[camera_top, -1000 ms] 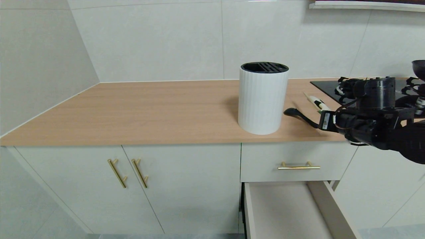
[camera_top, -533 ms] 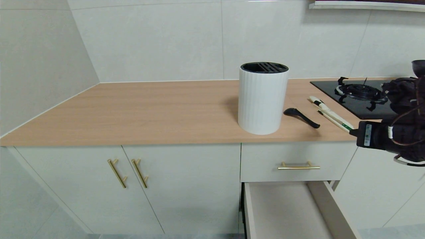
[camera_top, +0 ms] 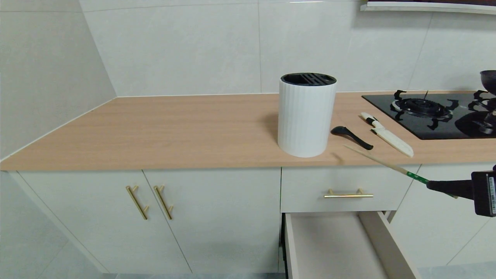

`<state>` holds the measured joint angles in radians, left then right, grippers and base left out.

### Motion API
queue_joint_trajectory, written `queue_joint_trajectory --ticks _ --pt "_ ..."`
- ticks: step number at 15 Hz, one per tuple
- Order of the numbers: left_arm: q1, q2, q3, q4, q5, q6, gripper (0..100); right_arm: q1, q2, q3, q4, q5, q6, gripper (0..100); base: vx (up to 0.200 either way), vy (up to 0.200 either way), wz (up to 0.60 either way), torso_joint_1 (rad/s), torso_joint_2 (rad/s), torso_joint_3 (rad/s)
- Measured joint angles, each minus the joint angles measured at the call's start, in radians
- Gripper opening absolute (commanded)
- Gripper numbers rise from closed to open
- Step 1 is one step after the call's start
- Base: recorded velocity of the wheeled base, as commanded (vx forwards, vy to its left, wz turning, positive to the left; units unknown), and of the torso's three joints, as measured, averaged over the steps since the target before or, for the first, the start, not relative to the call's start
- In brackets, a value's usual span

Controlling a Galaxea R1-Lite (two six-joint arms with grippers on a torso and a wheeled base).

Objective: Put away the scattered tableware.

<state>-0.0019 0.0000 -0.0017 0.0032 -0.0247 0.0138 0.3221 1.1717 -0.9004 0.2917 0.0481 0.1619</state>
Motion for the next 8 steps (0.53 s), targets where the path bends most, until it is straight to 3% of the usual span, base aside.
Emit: queue_joint_trajectory --ticks 8 --pt "0.001 0.0 0.0 0.0 0.0 0.0 100 0.069 -0.001 0.064 -0.007 0.018 -0.016 0 0.0 0.0 0.0 0.0 0.0 0.0"
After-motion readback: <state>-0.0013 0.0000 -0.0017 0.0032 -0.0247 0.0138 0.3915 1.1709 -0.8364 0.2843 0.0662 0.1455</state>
